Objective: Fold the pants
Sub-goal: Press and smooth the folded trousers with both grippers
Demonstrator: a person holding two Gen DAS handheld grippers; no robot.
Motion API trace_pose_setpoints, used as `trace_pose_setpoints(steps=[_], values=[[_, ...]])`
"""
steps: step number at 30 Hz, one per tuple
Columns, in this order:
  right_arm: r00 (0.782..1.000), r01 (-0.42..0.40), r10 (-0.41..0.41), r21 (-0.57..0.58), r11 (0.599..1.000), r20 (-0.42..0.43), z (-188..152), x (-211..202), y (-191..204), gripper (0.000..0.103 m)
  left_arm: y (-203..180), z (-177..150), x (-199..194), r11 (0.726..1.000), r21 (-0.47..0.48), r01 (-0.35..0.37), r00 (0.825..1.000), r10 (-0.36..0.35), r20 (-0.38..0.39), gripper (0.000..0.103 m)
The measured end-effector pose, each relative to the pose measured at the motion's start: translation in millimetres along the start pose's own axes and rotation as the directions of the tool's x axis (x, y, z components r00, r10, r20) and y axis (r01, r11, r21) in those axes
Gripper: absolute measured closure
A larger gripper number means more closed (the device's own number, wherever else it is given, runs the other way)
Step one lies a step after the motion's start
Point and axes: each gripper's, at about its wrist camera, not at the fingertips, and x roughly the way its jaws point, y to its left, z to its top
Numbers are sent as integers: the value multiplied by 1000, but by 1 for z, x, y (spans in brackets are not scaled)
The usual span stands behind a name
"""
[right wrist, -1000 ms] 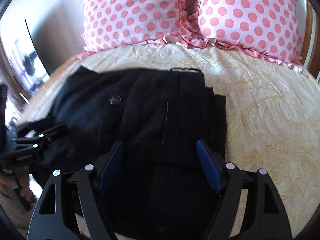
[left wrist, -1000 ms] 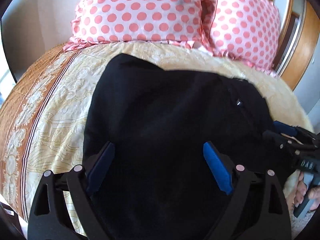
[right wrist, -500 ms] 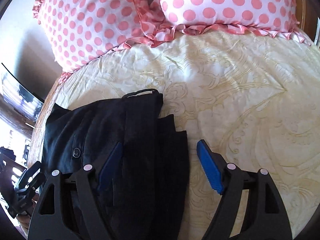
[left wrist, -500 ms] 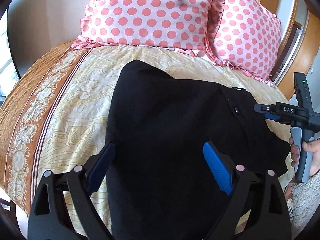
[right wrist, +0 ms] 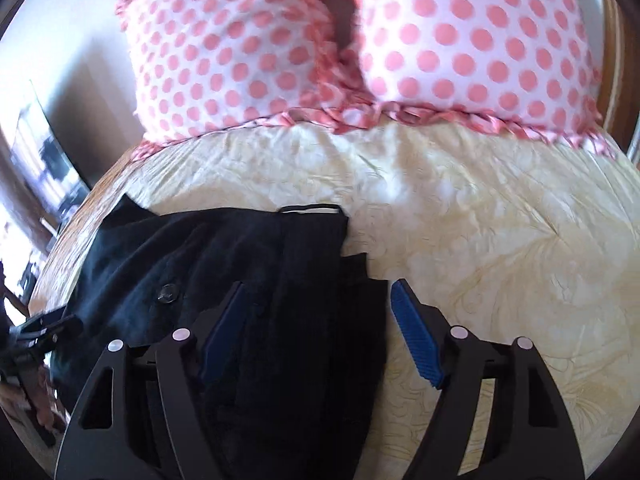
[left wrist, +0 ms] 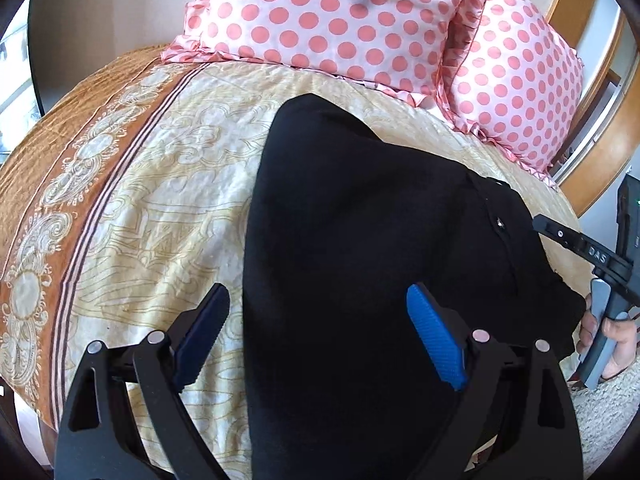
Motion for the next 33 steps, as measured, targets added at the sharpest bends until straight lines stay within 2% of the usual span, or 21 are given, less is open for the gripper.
trace_pose_setpoints(steps=[5, 8, 12, 16, 17, 18, 19, 21, 24, 28, 31, 33], values=[[1000, -15, 15, -1, 1000, 5, -2, 3, -3, 35, -4, 1, -6, 1000, 25, -17, 999, 16, 31, 13], [998, -52, 52, 8, 999, -39, -7, 12, -7, 35, -10, 1, -9, 997, 63, -39, 998, 36, 52, 13], [996, -86, 86, -32, 996, 2, -13, 4, -5, 37, -14, 1, -11, 996, 76, -44, 997, 39, 66, 13], [995, -89, 86, -66, 994, -43, -20, 11, -3, 39, -14, 1, -8, 997, 70, -43, 998, 40, 54, 13], [994, -100, 98, -58, 993, -43, -20, 10, -4, 49, -14, 1, -7, 997, 68, -43, 998, 40, 53, 13], [991, -127, 125, -44, 991, -47, -20, 11, -5, 66, -13, 1, -7, 997, 66, -43, 998, 39, 52, 13], [982, -179, 179, -13, 984, -54, -20, 11, -7, 70, -13, 1, -7, 997, 64, -41, 998, 38, 50, 13], [981, -191, 191, -1, 982, -38, -21, 8, -6, 82, -14, 1, -9, 997, 65, -40, 998, 37, 51, 13], [980, -198, 198, 9, 980, -16, -23, -2, -4, 90, -14, 1, -12, 997, 71, -43, 997, 39, 63, 13], [973, -230, 230, 70, 971, 18, -31, -19, -12, 92, -13, 1, -17, 997, 73, -38, 997, 32, 76, 13], [979, -205, 205, 105, 973, 9, -44, -24, -17, 93, -12, 0, -18, 996, 80, -38, 996, 31, 84, 13], [986, -168, 168, 88, 982, 12, -48, -23, -14, 91, -14, 0, -17, 995, 87, -37, 995, 29, 91, 13]])
